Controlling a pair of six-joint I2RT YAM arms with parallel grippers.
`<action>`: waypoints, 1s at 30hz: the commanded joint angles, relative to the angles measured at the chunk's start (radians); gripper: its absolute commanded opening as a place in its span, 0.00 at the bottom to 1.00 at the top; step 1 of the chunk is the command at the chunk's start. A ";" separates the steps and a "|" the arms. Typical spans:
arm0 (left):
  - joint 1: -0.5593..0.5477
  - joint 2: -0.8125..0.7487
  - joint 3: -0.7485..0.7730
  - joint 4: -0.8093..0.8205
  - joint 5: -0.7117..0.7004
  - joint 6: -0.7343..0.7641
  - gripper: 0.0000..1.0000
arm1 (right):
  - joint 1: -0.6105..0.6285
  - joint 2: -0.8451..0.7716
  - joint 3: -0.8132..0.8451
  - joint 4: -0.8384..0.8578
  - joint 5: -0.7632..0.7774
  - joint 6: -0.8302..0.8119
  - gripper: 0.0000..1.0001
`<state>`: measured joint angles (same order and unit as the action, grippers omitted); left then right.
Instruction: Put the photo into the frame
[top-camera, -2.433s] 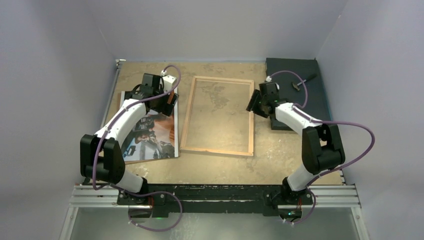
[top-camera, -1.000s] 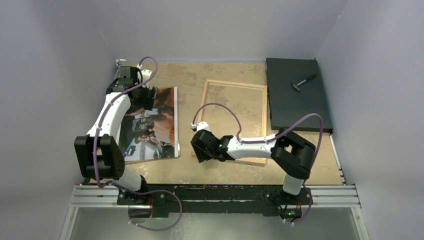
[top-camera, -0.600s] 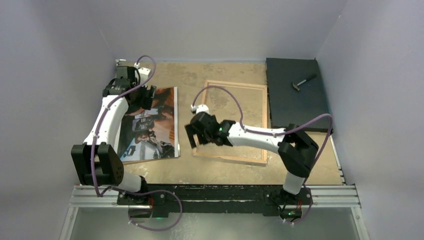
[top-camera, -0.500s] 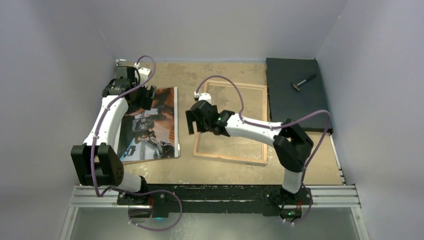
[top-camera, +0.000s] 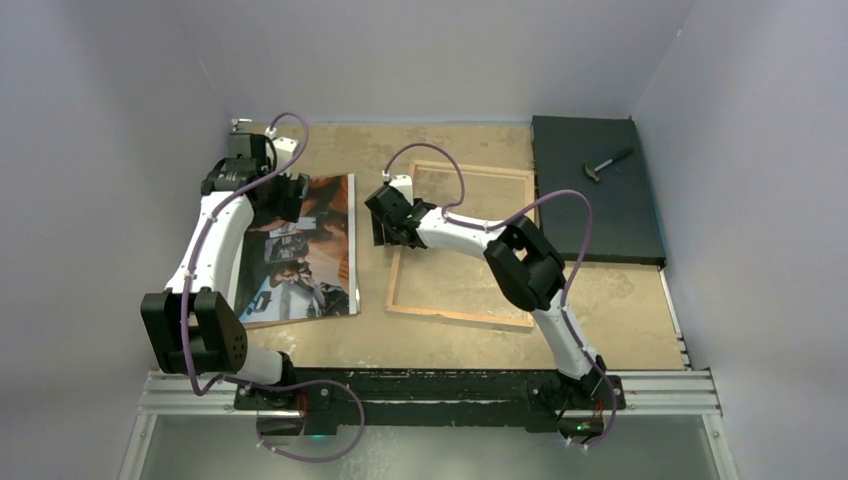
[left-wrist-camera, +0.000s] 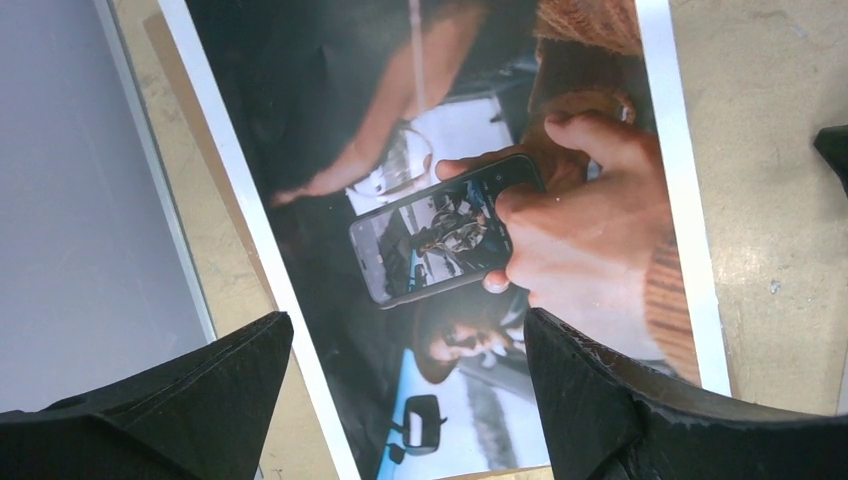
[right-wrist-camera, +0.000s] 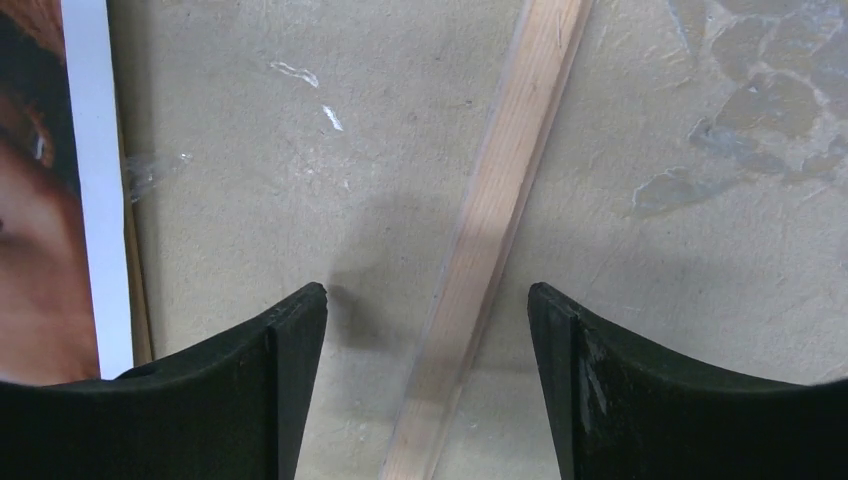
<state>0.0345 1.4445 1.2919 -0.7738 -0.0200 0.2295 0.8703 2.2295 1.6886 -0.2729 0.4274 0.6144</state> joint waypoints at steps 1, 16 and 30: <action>0.036 -0.039 0.001 -0.005 -0.016 0.018 0.85 | 0.005 0.013 0.044 -0.017 0.019 -0.006 0.73; 0.058 -0.040 -0.033 0.016 -0.071 0.013 0.83 | 0.059 0.003 -0.003 0.099 -0.055 -0.047 0.41; 0.058 -0.012 -0.051 0.036 -0.053 0.011 0.82 | 0.068 -0.107 -0.226 0.183 -0.119 -0.206 0.38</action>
<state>0.0849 1.4414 1.2461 -0.7639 -0.0795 0.2291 0.9443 2.1635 1.5269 -0.0780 0.3405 0.4923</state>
